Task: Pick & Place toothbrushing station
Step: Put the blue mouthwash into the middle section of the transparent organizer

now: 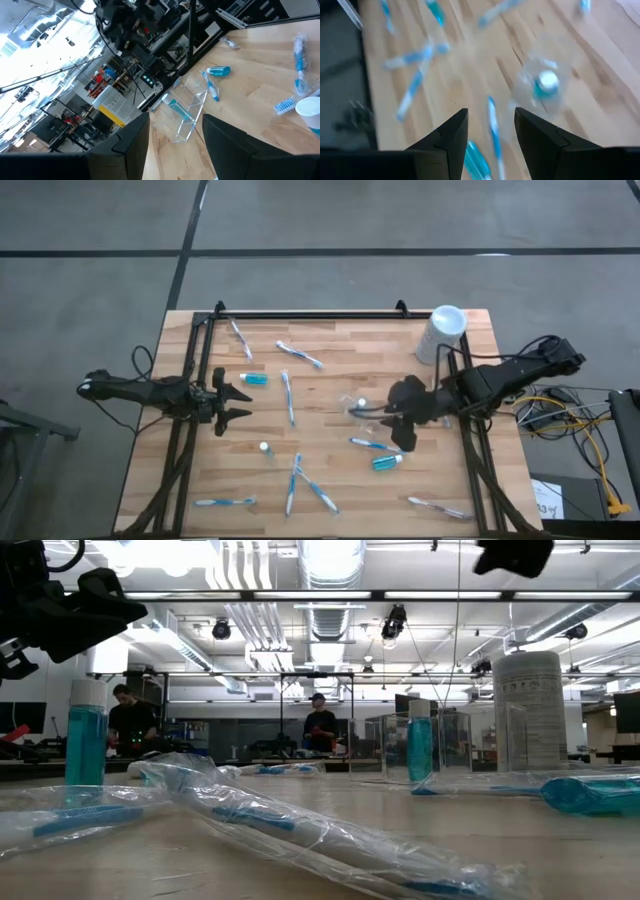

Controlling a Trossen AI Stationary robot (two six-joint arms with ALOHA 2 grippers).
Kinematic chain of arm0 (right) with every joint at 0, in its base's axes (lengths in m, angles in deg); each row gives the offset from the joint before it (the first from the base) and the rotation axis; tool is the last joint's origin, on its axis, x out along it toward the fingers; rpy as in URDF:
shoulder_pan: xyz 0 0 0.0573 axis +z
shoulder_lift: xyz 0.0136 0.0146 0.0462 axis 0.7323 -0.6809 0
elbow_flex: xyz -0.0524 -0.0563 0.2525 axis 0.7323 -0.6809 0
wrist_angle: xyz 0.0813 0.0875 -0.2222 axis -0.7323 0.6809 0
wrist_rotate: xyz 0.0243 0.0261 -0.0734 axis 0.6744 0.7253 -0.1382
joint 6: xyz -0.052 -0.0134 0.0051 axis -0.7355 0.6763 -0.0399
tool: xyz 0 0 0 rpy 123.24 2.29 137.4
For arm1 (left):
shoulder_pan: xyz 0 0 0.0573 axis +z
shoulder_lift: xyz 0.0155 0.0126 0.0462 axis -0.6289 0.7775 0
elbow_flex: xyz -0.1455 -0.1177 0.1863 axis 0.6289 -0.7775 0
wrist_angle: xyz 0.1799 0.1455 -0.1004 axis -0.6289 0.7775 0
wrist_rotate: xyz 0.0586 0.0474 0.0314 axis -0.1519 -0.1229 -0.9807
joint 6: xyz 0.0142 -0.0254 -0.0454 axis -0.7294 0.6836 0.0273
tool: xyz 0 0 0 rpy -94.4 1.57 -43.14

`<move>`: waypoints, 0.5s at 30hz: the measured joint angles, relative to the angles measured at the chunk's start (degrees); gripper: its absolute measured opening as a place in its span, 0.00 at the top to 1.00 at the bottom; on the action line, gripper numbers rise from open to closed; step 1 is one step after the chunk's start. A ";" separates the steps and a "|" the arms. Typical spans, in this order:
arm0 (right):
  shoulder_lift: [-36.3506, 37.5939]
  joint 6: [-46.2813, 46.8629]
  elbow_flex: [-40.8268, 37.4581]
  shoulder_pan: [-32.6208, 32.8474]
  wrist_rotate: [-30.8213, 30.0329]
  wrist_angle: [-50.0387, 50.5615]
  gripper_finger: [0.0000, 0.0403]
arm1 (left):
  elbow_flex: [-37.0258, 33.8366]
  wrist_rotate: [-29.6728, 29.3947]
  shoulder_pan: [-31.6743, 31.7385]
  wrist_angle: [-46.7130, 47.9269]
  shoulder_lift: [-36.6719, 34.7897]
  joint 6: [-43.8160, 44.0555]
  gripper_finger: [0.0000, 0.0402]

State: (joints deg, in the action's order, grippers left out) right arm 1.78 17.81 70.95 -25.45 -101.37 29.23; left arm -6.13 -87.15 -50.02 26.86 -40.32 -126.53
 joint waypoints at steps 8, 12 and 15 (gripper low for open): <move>-6.86 0.23 10.96 7.75 5.44 24.89 0.62 | -0.01 -0.01 0.02 0.00 0.00 0.00 0.53; -8.57 -3.63 10.76 11.79 6.04 31.56 0.60 | -0.01 -0.01 0.02 0.00 0.00 0.00 0.53; -8.88 -6.99 7.73 14.90 5.81 31.18 0.59 | -0.01 -0.01 0.02 0.00 0.00 0.00 0.53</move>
State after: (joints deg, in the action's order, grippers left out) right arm -7.10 10.82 78.68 -10.55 -95.56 60.41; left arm -6.13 -87.15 -50.00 26.86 -40.32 -126.53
